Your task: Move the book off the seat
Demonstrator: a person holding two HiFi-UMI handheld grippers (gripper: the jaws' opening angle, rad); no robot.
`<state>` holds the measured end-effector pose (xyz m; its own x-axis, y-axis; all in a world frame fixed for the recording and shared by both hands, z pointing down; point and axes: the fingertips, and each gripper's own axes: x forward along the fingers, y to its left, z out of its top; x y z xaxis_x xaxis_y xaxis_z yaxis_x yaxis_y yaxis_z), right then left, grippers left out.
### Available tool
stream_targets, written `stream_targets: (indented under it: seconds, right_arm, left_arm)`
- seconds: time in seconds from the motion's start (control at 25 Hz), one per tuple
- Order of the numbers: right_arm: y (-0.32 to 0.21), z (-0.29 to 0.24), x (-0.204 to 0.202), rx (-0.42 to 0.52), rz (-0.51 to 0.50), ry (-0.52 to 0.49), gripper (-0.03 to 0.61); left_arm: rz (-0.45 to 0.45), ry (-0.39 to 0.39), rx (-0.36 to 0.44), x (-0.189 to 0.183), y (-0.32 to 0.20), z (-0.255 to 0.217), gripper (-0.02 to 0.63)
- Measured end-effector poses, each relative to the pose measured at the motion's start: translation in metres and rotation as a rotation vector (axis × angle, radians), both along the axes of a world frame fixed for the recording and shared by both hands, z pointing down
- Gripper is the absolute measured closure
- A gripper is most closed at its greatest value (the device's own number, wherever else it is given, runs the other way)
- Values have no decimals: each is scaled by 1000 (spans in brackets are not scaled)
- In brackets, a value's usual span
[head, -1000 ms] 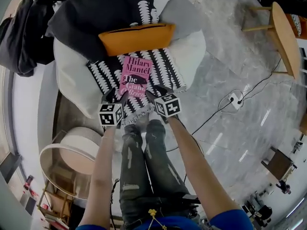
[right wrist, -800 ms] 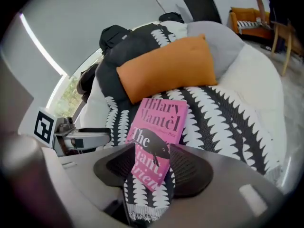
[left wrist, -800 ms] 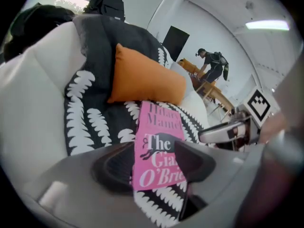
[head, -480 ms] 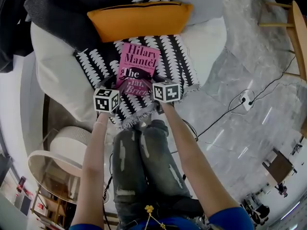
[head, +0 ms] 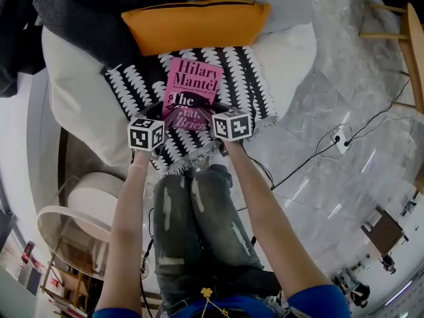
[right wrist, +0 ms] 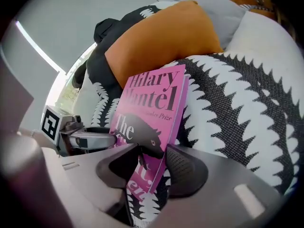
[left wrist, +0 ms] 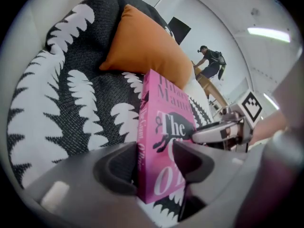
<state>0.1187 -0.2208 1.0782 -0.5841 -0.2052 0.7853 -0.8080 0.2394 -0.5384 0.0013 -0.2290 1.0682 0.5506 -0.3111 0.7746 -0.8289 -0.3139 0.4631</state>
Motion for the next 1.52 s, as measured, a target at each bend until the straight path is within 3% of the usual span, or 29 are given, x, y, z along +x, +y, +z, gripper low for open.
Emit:
stream_targets:
  seconds: [0.24, 0.4, 0.64, 0.8, 1.12, 1.52]
  right_arm:
    - [1, 1, 0, -7, 24, -11, 400]
    - [6, -4, 4, -32, -23, 1, 402]
    - [16, -58, 10, -43, -99, 21, 403]
    - [21, -133, 12, -37, -135, 21, 403]
    - [7, -338, 29, 51, -165, 42, 402]
    - [11, -586, 40, 203, -268, 70, 402]
  left_arm:
    - [-17, -24, 0, 0, 4, -2, 379]
    - [-48, -22, -37, 5, 16, -6, 389]
    - [-117, -12, -71, 12, 36, -58, 393]
    - [-146, -5, -70, 13, 45, -132, 387]
    - [-206, 4, 16, 31, 36, -334, 387]
    - [-294, 46, 173, 45, 51, -575, 384]
